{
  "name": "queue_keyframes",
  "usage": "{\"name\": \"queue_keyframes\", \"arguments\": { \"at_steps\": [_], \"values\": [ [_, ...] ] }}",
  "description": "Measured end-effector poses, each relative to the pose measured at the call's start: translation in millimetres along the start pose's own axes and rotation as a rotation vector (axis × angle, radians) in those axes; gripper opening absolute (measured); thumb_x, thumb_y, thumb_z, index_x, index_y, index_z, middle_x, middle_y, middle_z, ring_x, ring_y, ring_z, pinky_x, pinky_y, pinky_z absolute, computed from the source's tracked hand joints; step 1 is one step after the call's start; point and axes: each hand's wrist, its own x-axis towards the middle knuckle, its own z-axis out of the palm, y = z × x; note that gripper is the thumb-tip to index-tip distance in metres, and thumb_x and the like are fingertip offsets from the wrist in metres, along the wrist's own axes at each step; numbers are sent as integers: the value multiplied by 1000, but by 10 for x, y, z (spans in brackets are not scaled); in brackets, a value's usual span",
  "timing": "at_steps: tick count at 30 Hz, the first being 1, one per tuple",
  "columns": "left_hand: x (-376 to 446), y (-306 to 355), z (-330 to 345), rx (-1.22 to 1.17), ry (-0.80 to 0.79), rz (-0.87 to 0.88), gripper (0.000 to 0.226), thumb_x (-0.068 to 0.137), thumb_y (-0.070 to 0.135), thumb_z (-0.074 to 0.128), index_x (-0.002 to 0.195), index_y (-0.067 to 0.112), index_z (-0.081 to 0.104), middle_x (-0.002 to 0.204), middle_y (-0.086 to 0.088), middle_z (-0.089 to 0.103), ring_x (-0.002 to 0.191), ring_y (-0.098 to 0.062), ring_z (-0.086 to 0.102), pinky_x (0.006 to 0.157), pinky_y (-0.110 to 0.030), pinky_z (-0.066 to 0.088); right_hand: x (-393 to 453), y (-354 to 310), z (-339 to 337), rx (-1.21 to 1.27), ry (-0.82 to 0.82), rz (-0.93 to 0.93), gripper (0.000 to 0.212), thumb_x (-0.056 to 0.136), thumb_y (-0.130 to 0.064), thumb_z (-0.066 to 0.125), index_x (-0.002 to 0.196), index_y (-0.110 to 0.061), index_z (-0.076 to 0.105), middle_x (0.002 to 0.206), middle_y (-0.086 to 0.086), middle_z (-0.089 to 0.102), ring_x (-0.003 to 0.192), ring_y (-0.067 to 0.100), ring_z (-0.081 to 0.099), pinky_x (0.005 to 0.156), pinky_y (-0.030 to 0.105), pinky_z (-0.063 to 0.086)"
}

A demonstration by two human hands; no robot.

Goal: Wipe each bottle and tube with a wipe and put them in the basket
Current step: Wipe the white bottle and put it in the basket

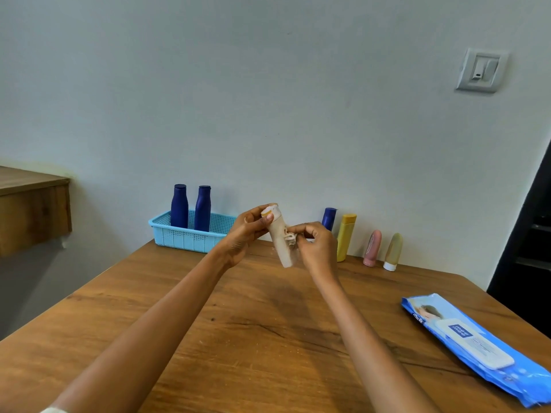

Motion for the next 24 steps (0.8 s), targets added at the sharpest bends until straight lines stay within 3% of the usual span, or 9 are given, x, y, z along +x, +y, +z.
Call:
{"name": "queue_keyframes", "arguments": {
  "at_steps": [5,9,14,19,24],
  "values": [
    [-2,-10,-57,-4,11,5,47,77,27,61,122,13,56,111,-4,63,103,-14,59,87,-21,50,-7,-94,76,118,-57,32,18,89,-19,61,104,-13,69,107,-3,63,89,-4,55,68,1,43],
    [5,7,-58,-9,-3,3,46,80,24,67,123,12,56,110,-4,63,103,-14,60,89,-23,49,5,-144,76,159,-59,-59,15,83,-16,70,97,-16,72,100,-8,64,91,-10,55,75,2,43],
    [-6,28,-96,-11,46,16,53,75,27,72,123,12,55,113,-4,62,108,-19,56,91,-26,48,-9,-40,34,145,-153,15,20,82,-19,71,96,-25,59,98,-13,63,91,-5,58,66,7,47],
    [-19,3,-53,23,30,-1,47,78,27,61,123,14,55,117,-6,60,107,-17,57,87,-23,51,-15,93,3,140,-52,209,29,84,-15,68,109,-23,58,110,2,67,96,9,61,67,14,50],
    [-14,-15,35,30,-21,-9,52,78,28,63,125,9,54,109,-2,65,100,-12,61,86,-22,51,39,-128,10,226,41,101,23,82,-13,70,102,-21,61,98,-3,67,90,6,63,66,11,49]
  ]
}}
